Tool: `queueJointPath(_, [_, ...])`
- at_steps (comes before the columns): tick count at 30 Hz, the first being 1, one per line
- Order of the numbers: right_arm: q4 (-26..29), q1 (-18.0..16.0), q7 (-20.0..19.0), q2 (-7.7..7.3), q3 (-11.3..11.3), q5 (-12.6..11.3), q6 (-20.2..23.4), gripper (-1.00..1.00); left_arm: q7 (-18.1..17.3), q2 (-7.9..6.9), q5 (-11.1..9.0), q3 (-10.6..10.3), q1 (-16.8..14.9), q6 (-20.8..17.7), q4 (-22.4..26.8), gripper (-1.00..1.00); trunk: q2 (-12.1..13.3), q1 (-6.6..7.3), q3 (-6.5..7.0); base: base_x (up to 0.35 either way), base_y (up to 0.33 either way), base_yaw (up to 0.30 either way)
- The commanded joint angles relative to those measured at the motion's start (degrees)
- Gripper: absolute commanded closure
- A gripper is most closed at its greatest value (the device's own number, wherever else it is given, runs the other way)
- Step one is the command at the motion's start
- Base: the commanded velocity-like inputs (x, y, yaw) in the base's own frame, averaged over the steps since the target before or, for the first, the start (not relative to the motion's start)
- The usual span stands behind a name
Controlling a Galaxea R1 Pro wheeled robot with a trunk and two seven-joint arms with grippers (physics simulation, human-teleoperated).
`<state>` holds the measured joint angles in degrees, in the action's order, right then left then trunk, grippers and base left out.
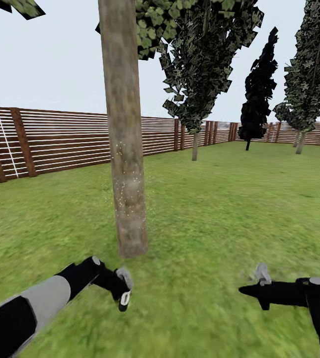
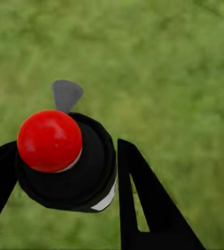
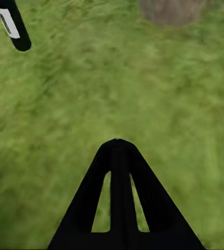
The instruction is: In the garden, pick up the pesticide atomizer on the floor and spray pesticide onto both trees until each tree trunk is fully covered.
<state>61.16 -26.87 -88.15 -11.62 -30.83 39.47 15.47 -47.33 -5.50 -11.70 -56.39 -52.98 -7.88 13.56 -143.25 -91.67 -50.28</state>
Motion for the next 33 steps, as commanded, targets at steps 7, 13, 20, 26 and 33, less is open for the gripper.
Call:
queueJointPath(7, [-2.80,0.06,10.55,-1.42,-50.93,0.25,-14.31,1.00,12.32,-3.12,-25.62,9.79,7.76,21.45,-12.12,1.00,0.01,0.00,0.00,0.000,0.000,0.000])
queueJointPath(13, [-11.49,0.06,27.74,-0.96,-57.79,0.75,-16.53,-1.00,29.71,-2.99,-37.17,9.90,16.12,31.47,-12.39,1.00,0.01,0.00,0.00,0.000,0.000,0.000])
queueJointPath(20, [-26.41,0.06,55.15,-0.61,-56.64,13.12,-17.13,-1.00,52.46,1.09,-38.42,9.82,19.75,33.20,-12.35,1.00,0.01,0.00,0.00,0.000,0.000,0.000])
queueJointPath(26, [-45.27,0.06,56.56,-0.60,-52.99,26.22,-17.09,-1.00,57.03,2.92,-38.47,9.84,23.11,33.31,-12.33,1.00,0.01,0.00,0.00,0.000,0.000,0.000])
queueJointPath(33, [-46.32,0.06,56.60,2.20,-53.01,26.36,-16.97,-1.00,56.67,4.44,-38.48,9.90,23.27,33.20,-12.33,1.00,0.01,0.00,0.00,0.000,0.000,0.000])
